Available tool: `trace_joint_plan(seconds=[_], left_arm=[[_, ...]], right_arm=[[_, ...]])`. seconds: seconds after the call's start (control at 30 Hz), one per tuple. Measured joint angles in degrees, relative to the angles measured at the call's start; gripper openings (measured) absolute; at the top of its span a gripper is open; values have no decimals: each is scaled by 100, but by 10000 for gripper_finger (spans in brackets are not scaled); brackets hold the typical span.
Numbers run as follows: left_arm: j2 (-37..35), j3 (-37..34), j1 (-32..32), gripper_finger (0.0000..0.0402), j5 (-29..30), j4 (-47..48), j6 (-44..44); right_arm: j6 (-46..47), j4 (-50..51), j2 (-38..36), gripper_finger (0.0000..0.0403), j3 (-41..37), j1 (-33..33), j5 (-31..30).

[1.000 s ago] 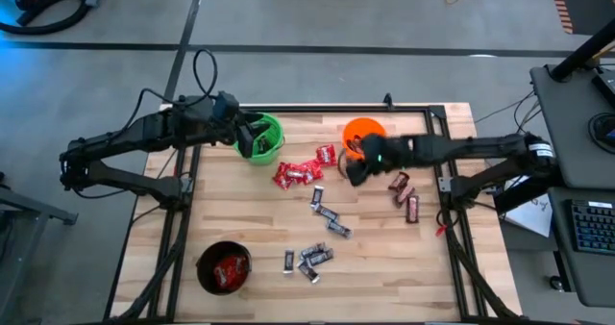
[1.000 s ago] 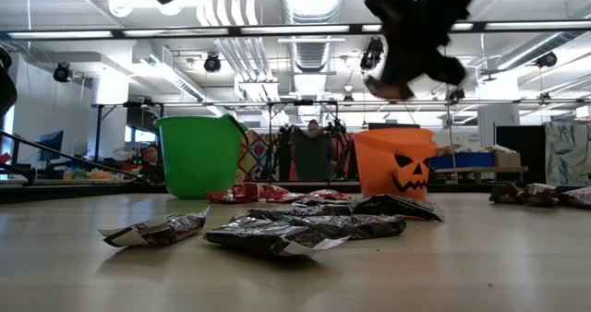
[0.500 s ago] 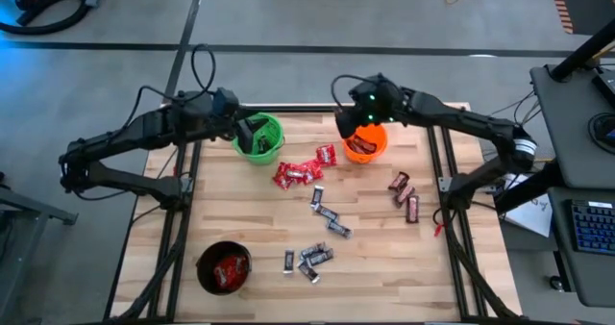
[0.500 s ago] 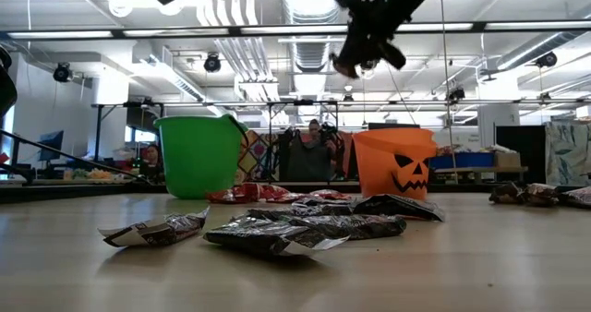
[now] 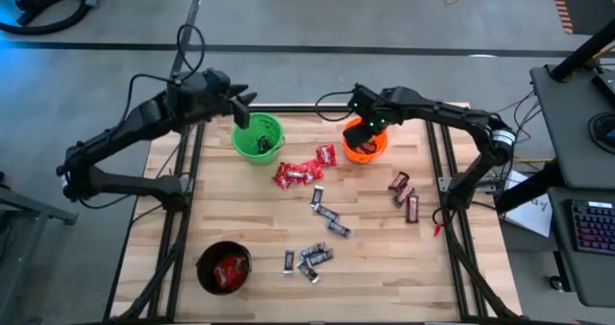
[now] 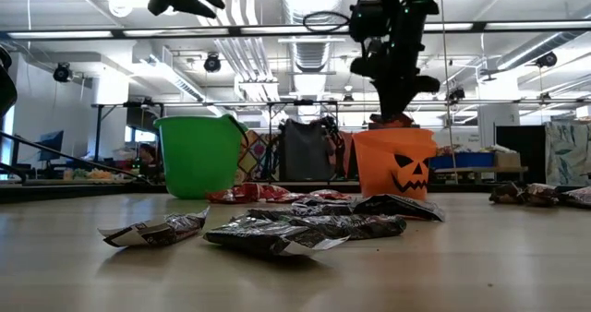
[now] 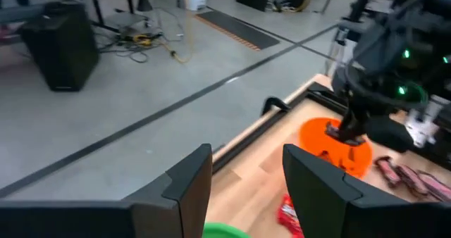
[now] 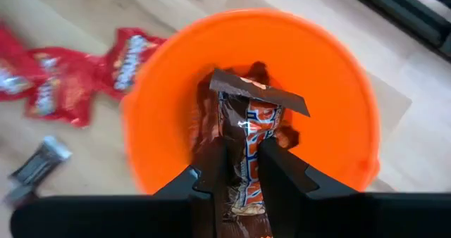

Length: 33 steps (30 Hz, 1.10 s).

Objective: Sort candy
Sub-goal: Put the brown chocolate into the orange bucket, then put the black chocolate into the green bucket

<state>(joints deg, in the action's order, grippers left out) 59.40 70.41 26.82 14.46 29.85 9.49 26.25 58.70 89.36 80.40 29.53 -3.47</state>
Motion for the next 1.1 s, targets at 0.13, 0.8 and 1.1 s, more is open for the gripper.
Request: trace_joint_plan(seconds=[0.13, 0.8, 1.1], left_arm=[[-2, 2, 276, 155, 0, -24, -5], [20, 7, 448, 155, -489, -26, 259], [28, 7, 49, 155, -1209, -27, 881]], right_arm=[[17, -28, 125, 80, -4, -14, -62], [180, -20, -169, 191, -11, -52, 195], [122, -25, -854, 192, -13, -461, 796]])
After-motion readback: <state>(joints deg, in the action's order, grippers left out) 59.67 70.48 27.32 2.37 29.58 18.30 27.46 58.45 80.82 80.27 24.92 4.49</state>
